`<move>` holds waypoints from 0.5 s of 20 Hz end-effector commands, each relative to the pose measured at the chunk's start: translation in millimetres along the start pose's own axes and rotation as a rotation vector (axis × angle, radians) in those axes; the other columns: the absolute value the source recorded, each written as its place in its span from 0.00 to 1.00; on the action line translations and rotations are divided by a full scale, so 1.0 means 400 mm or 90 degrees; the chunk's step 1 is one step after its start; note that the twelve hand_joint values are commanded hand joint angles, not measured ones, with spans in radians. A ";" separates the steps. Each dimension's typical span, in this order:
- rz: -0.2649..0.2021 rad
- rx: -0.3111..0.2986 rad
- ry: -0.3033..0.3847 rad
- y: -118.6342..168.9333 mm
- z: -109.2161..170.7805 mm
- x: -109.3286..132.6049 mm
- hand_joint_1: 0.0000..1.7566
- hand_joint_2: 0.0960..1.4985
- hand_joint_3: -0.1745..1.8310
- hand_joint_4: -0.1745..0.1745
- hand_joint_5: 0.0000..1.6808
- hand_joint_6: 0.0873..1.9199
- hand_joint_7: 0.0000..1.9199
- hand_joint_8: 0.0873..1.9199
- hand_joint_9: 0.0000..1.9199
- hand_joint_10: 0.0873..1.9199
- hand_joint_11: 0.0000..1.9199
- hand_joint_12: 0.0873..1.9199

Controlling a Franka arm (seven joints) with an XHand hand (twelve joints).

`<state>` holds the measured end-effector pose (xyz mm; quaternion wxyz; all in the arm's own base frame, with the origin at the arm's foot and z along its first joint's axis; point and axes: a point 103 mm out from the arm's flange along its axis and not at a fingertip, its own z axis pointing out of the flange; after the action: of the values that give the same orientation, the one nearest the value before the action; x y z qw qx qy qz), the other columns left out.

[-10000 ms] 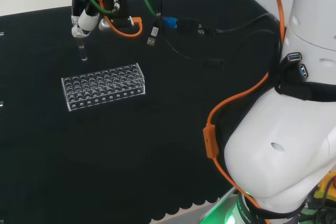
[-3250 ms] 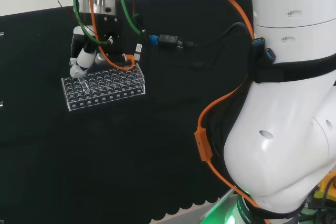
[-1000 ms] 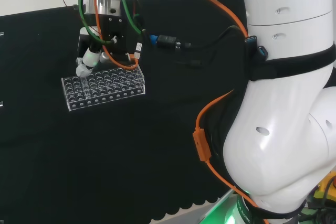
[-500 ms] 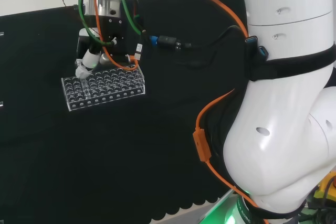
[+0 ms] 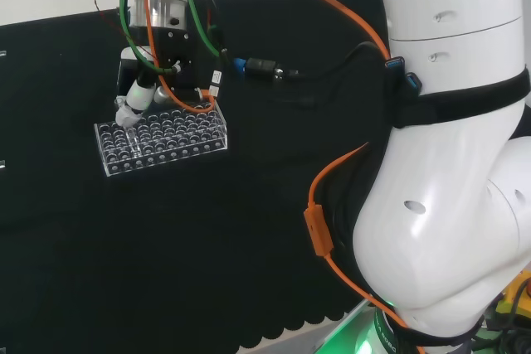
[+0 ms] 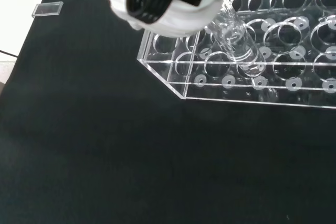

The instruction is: Put the test tube back in the rack.

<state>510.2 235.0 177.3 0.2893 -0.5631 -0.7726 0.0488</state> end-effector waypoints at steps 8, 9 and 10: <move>0.003 0.000 0.016 0.004 0.012 -0.006 0.68 0.44 0.38 0.00 0.73 0.34 0.72 0.27 0.57 0.29 0.36 0.67; 0.003 0.000 0.017 0.004 0.013 -0.007 0.68 0.44 0.37 0.00 0.73 0.34 0.72 0.27 0.57 0.29 0.36 0.67; 0.003 0.000 0.018 0.005 0.015 -0.008 0.68 0.44 0.37 0.00 0.73 0.34 0.72 0.27 0.57 0.29 0.36 0.67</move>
<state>509.7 234.7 171.7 0.2982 -0.5656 -0.7677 0.0427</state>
